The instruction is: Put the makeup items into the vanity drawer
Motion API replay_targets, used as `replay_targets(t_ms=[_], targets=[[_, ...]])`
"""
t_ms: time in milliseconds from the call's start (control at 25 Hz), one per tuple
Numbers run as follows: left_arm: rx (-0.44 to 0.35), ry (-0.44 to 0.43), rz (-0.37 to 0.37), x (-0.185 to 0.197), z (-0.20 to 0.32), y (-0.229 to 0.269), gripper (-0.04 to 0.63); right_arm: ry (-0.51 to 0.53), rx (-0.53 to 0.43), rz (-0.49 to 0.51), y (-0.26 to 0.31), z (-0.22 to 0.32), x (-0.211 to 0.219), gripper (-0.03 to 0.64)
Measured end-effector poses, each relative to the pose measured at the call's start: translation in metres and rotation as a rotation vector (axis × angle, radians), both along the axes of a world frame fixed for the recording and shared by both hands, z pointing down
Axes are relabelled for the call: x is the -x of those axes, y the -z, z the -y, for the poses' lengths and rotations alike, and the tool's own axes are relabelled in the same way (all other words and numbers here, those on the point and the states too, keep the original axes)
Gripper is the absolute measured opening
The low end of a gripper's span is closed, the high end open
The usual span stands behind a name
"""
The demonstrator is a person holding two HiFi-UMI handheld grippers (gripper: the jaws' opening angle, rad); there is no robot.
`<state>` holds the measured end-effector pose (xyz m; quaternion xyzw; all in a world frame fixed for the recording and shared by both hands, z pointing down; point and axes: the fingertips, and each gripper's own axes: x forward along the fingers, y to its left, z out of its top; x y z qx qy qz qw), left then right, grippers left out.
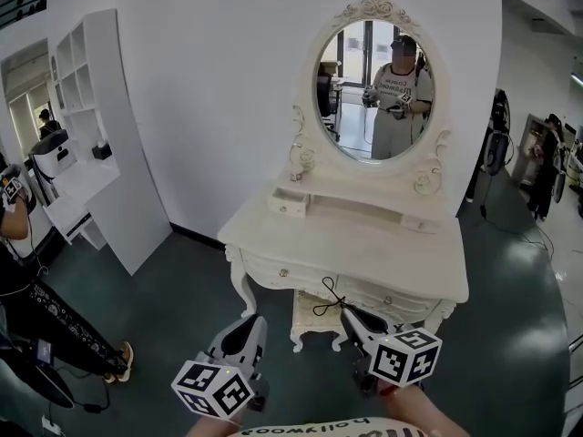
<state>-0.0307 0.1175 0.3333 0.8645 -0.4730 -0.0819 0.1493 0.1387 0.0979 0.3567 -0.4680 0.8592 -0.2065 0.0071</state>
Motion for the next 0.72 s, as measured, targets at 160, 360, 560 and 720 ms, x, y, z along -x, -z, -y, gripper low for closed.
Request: replay_targets(t_ms=[160, 360, 560, 720], targets=[[0.007, 0.014, -0.015, -0.009, 0.011, -0.009, 0.008, 0.01, 0.0, -0.012, -0.006, 0.012, -0.01, 0.041], [0.003, 0.018, -0.009, -0.019, 0.018, -0.012, 0.008, 0.017, -0.011, -0.003, -0.009, 0.024, -0.018, 0.041], [0.021, 0.044, -0.005, -0.018, 0.022, -0.02, 0.008, 0.031, 0.008, 0.007, -0.018, 0.032, -0.021, 0.041], [0.039, 0.045, -0.007, -0.021, 0.027, -0.026, 0.008, 0.036, 0.017, 0.014, -0.024, 0.036, -0.022, 0.041]])
